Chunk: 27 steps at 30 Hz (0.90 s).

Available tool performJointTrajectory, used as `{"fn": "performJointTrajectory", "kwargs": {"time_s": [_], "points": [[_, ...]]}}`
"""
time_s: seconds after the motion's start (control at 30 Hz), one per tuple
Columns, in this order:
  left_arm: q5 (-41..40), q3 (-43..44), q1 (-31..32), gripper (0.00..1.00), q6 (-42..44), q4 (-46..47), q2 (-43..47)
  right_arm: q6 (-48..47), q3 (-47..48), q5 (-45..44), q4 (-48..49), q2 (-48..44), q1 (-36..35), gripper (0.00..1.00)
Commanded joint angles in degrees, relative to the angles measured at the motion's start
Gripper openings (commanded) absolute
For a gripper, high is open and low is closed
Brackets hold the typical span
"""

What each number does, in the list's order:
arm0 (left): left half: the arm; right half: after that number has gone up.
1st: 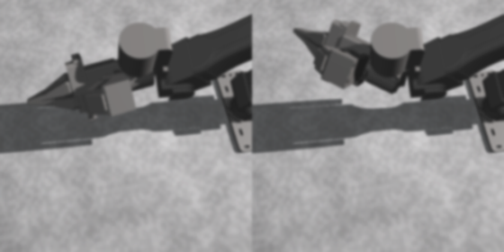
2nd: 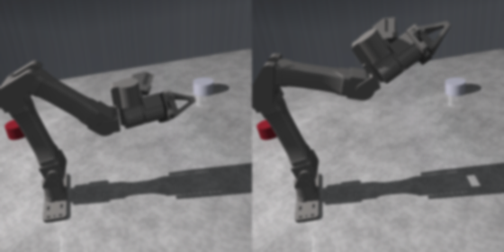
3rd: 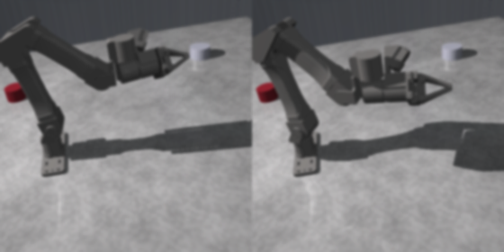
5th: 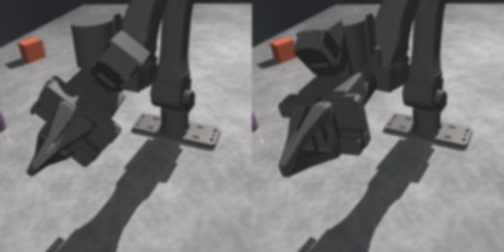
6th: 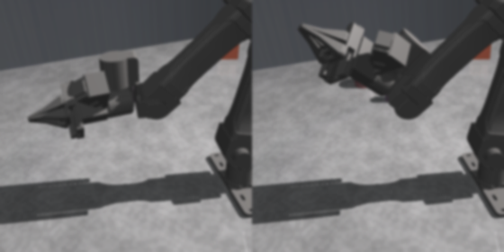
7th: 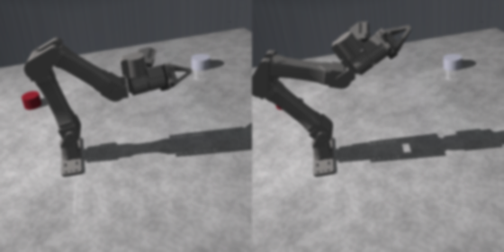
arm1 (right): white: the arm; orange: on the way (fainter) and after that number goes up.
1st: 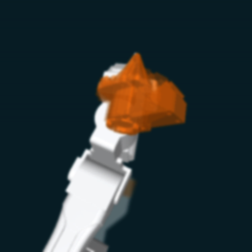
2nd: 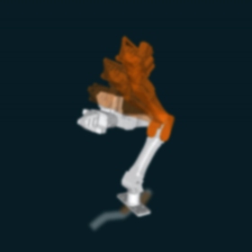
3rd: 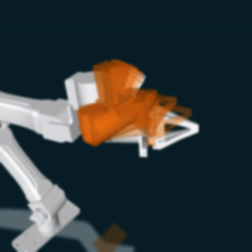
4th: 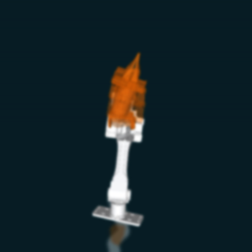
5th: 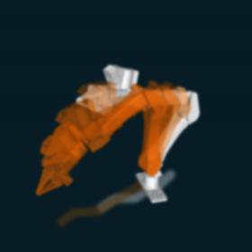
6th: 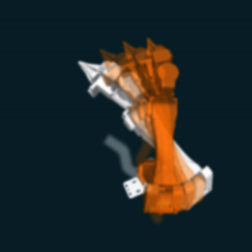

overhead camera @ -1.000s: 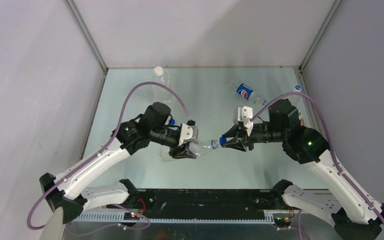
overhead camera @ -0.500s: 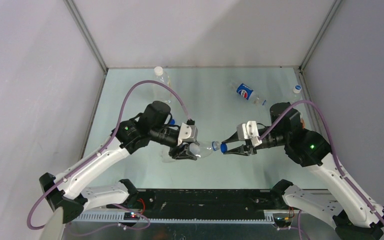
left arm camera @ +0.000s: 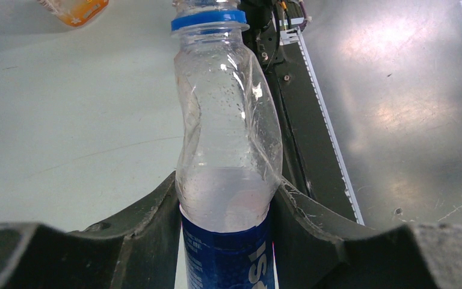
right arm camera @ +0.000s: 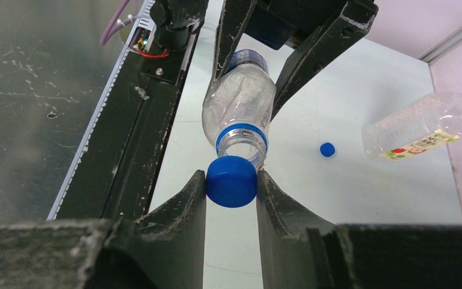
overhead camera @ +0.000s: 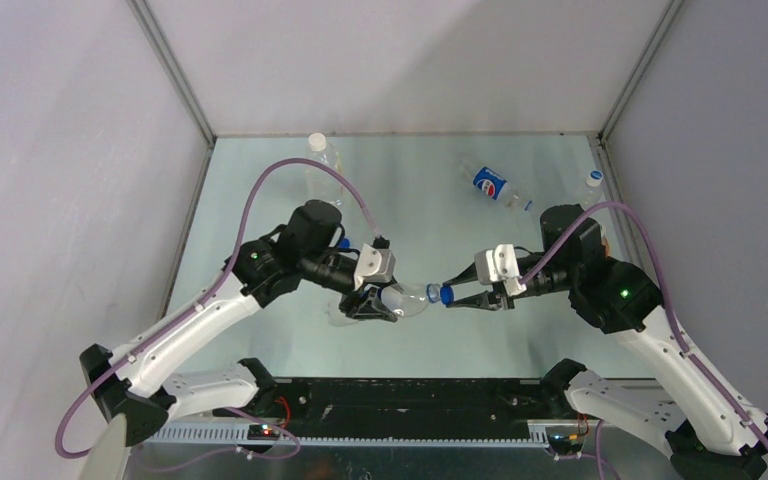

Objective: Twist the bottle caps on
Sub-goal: Screw the bottle cap onto the plastic bottle.

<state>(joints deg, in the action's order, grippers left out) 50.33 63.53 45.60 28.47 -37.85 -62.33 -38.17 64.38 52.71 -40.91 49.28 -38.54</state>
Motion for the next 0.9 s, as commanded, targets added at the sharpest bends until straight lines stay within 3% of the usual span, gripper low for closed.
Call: {"fn": "performJointTrajectory", "kwargs": {"time_s": [0.0, 0.53, 0.87], "points": [[3.1, 3.0, -0.3, 0.0, 0.4, 0.5, -0.8, -0.7, 0.1, 0.1, 3.2, -0.4, -0.2, 0.0], [5.3, 6.1, -0.3, 0.0, 5.6, -6.5, -3.6, -1.8, 0.0, 2.1, 2.2, 0.7, -0.6, 0.0], [7.0, 6.9, 0.0, 0.0, 6.2, -6.4, -3.8, -2.4, 0.1, 2.4, 2.0, 1.2, -1.3, 0.0]]}}
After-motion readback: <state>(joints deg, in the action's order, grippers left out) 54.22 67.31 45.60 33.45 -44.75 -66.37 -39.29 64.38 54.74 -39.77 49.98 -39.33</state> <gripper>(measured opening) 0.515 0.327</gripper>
